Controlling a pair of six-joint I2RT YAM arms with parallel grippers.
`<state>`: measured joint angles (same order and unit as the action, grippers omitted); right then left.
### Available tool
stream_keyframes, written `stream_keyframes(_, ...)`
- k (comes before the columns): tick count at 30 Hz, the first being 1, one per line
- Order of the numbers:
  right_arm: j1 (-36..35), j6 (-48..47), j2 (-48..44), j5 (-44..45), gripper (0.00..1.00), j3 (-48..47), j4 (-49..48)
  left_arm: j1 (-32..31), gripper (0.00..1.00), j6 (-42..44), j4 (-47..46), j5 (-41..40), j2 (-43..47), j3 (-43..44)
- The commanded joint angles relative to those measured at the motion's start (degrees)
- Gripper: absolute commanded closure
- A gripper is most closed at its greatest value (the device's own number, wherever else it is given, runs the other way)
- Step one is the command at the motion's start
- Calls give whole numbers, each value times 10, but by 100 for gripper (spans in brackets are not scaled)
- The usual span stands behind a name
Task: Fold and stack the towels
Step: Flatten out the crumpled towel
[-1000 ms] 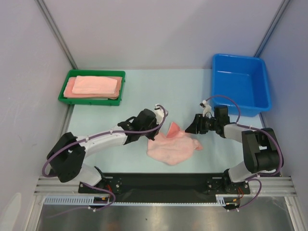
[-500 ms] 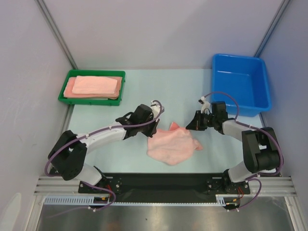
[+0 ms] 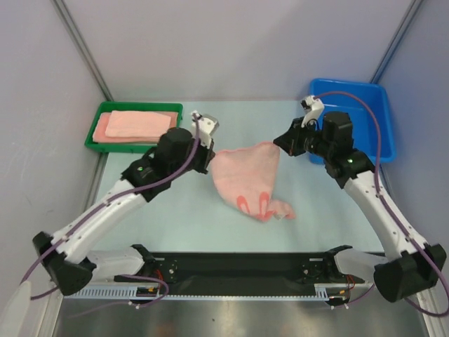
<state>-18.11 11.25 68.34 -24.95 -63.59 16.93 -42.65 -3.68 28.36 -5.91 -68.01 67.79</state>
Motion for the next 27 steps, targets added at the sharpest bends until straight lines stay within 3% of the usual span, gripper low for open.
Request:
stream_keyframes(1, -24, -27, -65, 29, 100, -81, 60, 2, 100, 18, 41, 1, 66, 76)
stream_keyframes(8, -122, -35, -201, 55, 100, -87, 41, -23, 100, -18, 15, 96, 161, 107)
stream_keyframes(15, -173, -4, -254, 47, 100, -128, -16, -117, 100, -48, -13, 110, 183, 155)
stream_keyframes(20, -174, 19, -262, 54, 100, -143, -53, -161, 100, -38, 28, 39, 159, 221)
stream_keyframes(24, -173, -11, -234, 104, 100, -145, -53, -160, 100, -10, 61, -94, 128, 248)
stream_keyframes(27, -171, -42, -182, 138, 100, -133, -67, -129, 100, 12, 55, -124, 90, 242)
